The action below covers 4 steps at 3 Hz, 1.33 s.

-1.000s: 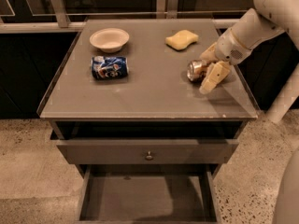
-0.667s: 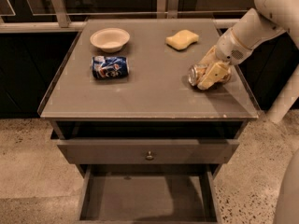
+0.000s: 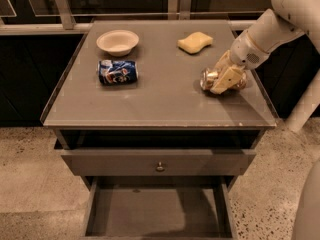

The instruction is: Place orange can into middle drawer

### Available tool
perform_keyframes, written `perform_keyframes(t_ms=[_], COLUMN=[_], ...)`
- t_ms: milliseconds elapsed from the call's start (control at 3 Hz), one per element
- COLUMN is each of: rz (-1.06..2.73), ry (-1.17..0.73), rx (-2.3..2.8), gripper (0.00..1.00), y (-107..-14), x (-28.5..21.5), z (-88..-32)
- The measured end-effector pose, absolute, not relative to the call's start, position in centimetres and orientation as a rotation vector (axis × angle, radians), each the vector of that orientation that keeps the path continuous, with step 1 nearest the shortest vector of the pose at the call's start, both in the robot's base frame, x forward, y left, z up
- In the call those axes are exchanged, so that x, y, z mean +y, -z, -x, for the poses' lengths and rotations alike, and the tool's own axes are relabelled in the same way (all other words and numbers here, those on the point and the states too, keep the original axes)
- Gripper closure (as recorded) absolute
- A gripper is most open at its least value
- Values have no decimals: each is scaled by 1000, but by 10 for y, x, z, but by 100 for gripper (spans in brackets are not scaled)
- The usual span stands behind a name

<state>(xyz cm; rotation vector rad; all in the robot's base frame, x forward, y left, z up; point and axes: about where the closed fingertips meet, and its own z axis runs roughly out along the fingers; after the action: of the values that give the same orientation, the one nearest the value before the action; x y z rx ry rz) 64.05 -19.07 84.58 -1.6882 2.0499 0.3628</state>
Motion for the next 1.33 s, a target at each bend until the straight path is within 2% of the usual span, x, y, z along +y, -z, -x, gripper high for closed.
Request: perform_keyframes(t_ms=[333, 667, 1333], rz=[1677, 1666, 1560], ry=[-437, -555, -639], rx=[1968, 1795, 1610], gripper=[100, 100, 100], y=[-857, -878, -894], x=[-182, -164, -139], z=[-635, -605, -510])
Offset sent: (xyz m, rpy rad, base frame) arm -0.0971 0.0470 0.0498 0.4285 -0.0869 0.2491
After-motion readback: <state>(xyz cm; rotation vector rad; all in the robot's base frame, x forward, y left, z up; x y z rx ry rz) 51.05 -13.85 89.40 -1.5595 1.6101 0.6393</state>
